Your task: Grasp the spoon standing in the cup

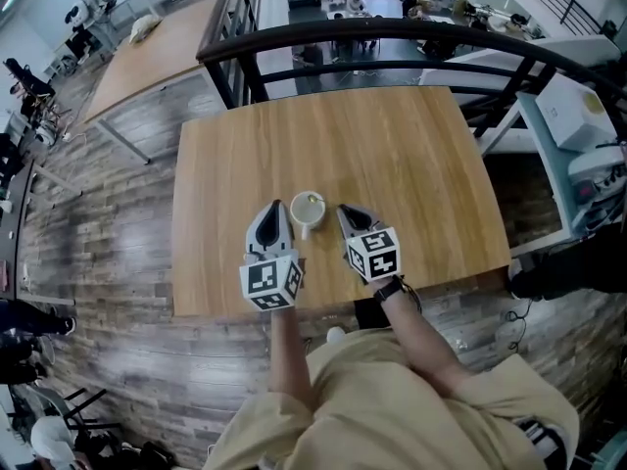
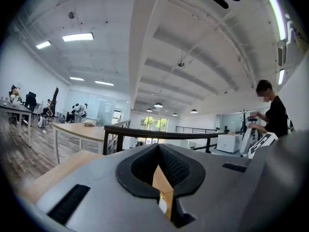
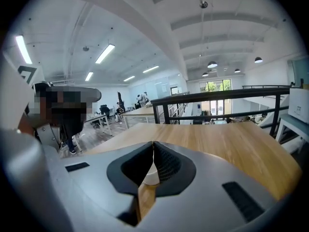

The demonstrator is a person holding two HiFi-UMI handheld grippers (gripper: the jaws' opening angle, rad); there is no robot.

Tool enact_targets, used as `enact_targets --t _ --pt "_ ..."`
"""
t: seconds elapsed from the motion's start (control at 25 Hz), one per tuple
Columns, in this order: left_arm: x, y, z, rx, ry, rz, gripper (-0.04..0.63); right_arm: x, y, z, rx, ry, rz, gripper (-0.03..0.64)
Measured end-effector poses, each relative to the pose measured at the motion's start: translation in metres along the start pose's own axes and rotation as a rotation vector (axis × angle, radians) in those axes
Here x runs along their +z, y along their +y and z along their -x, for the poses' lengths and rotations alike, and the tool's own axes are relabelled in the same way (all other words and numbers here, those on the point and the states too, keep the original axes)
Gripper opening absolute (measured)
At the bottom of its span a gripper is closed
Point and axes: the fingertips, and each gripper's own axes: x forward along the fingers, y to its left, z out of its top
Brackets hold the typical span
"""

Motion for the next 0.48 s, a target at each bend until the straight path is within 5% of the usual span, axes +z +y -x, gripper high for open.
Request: enact_targets --t 0.48 --pt "0.040 -0.041 0.042 -0.060 -0.079 -0.085 0.012 0.056 0.010 0.064 -0.058 -0.186 0.025 0.017"
